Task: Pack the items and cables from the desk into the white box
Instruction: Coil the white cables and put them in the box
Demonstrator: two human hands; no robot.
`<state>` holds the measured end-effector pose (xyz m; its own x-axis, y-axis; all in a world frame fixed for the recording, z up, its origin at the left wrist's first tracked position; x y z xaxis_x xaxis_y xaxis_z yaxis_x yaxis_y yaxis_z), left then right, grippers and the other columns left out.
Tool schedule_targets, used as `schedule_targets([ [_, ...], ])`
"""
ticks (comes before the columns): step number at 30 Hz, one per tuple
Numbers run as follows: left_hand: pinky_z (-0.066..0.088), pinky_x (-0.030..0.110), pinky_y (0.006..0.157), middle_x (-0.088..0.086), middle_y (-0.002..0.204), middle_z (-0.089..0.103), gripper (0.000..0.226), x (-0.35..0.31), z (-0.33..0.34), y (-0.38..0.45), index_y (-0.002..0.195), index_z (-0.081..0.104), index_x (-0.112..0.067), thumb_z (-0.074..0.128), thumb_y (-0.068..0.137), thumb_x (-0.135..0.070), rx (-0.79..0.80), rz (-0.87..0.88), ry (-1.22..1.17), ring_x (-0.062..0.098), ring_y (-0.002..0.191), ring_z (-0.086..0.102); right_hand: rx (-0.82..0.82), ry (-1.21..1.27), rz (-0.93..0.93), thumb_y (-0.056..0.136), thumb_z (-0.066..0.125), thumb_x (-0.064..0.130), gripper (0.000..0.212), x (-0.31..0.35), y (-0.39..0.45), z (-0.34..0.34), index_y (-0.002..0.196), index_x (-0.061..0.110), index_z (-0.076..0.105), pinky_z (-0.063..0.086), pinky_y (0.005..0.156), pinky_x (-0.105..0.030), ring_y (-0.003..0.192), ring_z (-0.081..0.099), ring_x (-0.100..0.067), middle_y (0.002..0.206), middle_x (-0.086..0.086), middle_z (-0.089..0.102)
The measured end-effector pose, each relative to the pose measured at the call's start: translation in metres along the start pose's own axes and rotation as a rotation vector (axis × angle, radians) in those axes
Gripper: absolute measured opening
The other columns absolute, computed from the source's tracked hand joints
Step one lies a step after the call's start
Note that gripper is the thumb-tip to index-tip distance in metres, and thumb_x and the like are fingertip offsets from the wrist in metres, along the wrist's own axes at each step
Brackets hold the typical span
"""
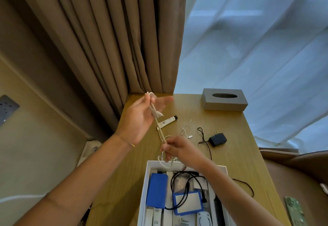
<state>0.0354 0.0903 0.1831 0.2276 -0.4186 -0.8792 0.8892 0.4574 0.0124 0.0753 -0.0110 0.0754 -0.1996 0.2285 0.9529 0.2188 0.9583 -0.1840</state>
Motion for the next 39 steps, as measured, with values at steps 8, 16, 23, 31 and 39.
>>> schedule_targets([
  [8, 0.056, 0.050, 0.074, 0.001, 0.085, 0.069, 0.028, 0.057, -0.014, -0.019, 0.095, 0.062, -0.015, 0.040, 0.106, -0.028, 0.188, -0.060, 1.268, 0.019, 0.077, 0.068, 0.095, -0.129, 0.035, 0.093, 0.069, 0.013, 0.012, 0.010, -0.008, -0.024, 0.101, 0.006, 0.076, 0.058, 0.075, -0.026, 0.068, 0.068, -0.011, 0.080, -0.011, 0.076],
  [16, 0.045, 0.043, 0.057, -0.005, 0.066, 0.048, 0.034, 0.068, -0.010, -0.027, 0.076, 0.047, -0.021, 0.037, 0.106, -0.034, 0.349, -0.005, 1.500, 0.012, 0.055, 0.041, 0.387, 0.773, 0.027, 0.099, 0.048, 0.007, 0.017, -0.001, -0.021, -0.023, 0.098, -0.002, 0.063, 0.027, 0.110, -0.065, 0.090, 0.061, -0.032, 0.085, -0.017, 0.057],
  [23, 0.043, 0.023, 0.057, -0.002, 0.066, 0.048, 0.040, 0.081, -0.027, -0.029, 0.076, 0.051, -0.010, 0.036, 0.107, -0.029, 0.289, -0.236, 1.046, 0.007, 0.056, 0.047, 0.185, 1.167, -0.070, 0.090, 0.062, 0.018, 0.018, -0.013, -0.016, -0.036, 0.077, 0.005, 0.065, 0.036, 0.094, -0.043, 0.078, 0.046, -0.023, 0.084, -0.009, 0.045],
  [31, 0.056, 0.037, 0.074, -0.001, 0.055, 0.040, 0.041, 0.115, -0.036, -0.040, 0.084, 0.052, -0.011, 0.029, 0.108, -0.034, 0.243, -0.648, 0.586, 0.017, 0.051, 0.044, -0.127, 1.215, -0.086, 0.101, 0.051, 0.022, 0.045, -0.021, -0.003, -0.047, 0.143, 0.004, 0.054, 0.046, 0.103, -0.042, 0.093, 0.067, -0.025, 0.084, -0.005, 0.067],
  [39, 0.048, 0.027, 0.062, -0.008, 0.050, 0.032, 0.049, 0.139, -0.009, -0.071, 0.070, 0.050, -0.019, 0.029, 0.103, -0.048, 0.377, -0.792, 0.194, 0.011, 0.046, 0.034, -0.458, 0.811, 0.089, 0.099, 0.055, 0.010, 0.024, -0.048, 0.001, -0.063, 0.112, 0.011, 0.075, 0.049, 0.102, -0.040, 0.111, 0.070, -0.014, 0.119, -0.001, 0.075],
])
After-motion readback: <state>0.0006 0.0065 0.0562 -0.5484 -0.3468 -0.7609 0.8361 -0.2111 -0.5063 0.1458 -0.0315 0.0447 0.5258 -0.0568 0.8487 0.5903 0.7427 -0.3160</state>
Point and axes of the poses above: each hand's wrist, its own y-axis towards the middle knuckle, its own z-axis out of the palm, x = y × z, the point moved 9 cm from there along y, towards the middle knuckle
